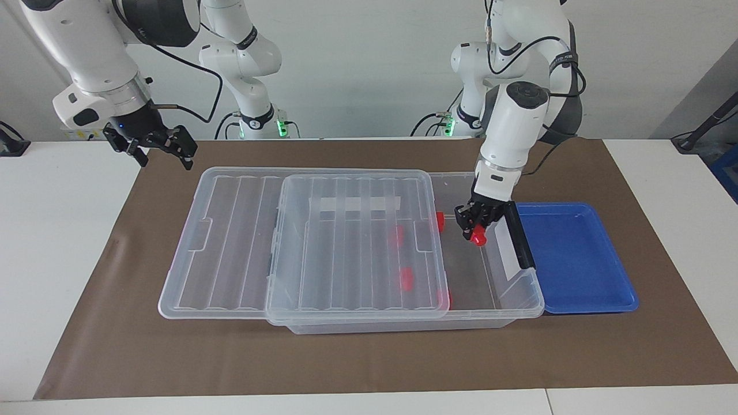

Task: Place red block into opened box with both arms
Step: 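Lift the red block and carry it over the box opening, then lower the red block into the box and open the left gripper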

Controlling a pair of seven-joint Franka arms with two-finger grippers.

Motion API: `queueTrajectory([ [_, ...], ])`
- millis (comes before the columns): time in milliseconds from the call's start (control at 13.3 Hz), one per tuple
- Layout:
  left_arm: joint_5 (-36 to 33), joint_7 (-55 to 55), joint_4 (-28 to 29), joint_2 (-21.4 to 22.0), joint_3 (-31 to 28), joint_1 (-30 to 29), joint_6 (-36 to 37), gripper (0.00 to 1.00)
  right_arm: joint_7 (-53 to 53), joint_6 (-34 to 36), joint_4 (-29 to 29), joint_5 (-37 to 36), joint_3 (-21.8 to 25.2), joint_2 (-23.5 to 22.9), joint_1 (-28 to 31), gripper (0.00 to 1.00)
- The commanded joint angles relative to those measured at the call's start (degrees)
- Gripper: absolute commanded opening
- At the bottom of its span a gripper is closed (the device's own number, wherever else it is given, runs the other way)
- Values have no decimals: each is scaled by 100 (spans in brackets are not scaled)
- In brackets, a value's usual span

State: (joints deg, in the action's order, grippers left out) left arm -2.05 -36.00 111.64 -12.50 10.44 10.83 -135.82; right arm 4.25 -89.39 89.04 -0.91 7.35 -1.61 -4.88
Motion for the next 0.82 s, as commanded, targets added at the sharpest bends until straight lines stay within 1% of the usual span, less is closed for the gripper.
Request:
queueTrajectory([
  [0, -373, 14, 94, -164, -86, 174, -147, 0, -118, 1, 25, 91, 4, 3, 22, 100],
  [75, -593, 6, 130, -278, -86, 235, -164, 0, -118, 1, 34, 91, 4, 11, 22, 100],
  [225, -665, 5, 147, -507, -86, 227, -391, 0, -118, 1, 43, 91, 4, 11, 22, 100],
  [375, -665, 14, 218, -534, -86, 165, -542, 0, -118, 1, 43, 100, 4, 11, 22, 100],
  [599, -665, 14, 279, -709, -121, 139, -735, 0, -118, -8, 60, 100, 4, 20, 22, 100],
  [749, -665, 14, 297, -727, -130, 95, -823, 0, -126, -69, 60, 100, 4, 20, 30, 100],
])
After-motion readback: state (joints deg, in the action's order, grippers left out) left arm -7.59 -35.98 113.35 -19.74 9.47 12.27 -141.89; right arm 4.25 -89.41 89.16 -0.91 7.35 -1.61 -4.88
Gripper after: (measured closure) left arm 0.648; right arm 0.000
